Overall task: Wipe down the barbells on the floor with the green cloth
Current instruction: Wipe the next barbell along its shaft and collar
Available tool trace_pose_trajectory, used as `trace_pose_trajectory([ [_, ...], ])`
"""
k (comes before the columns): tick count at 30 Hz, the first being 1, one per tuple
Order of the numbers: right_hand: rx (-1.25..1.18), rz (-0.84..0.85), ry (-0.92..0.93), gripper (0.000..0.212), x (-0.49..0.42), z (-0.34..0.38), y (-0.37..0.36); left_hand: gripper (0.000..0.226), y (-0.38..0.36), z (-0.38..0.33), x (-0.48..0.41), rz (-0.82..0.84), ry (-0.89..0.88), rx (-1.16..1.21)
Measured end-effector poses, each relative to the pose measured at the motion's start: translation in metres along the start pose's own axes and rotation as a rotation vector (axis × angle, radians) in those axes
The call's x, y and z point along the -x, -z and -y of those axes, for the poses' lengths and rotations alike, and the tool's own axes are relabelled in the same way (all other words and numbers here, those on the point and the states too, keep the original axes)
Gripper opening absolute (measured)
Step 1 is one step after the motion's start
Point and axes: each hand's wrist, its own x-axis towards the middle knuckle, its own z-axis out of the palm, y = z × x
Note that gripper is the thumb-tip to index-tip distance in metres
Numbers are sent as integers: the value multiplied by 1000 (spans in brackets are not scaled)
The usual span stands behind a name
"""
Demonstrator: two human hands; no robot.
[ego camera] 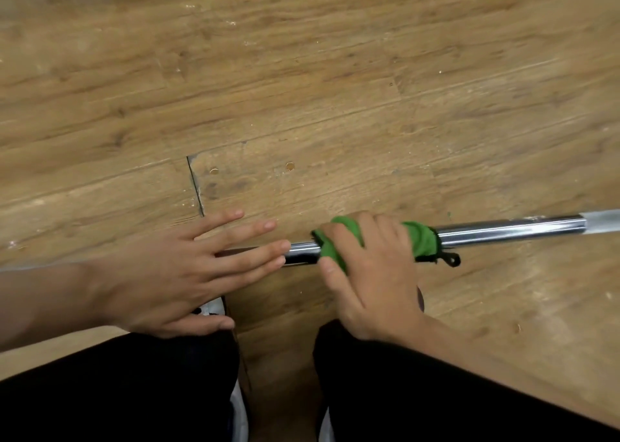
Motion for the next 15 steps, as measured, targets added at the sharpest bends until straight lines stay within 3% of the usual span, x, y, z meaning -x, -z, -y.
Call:
trace_pose_trajectory([
  [4,36,-12,118,66,9,-29,7,78,0,-1,1,13,8,-20],
  [10,166,-161,-229,67,36,-112,41,78,-2,0,-2,-1,17,-24],
  [12,128,-157,-273,67,28,-92,35,80,-2,0,-2,7,20,-30],
  [15,96,-69,-104,66,6,-33,13,81,-3,3,-3,22,15,-32],
])
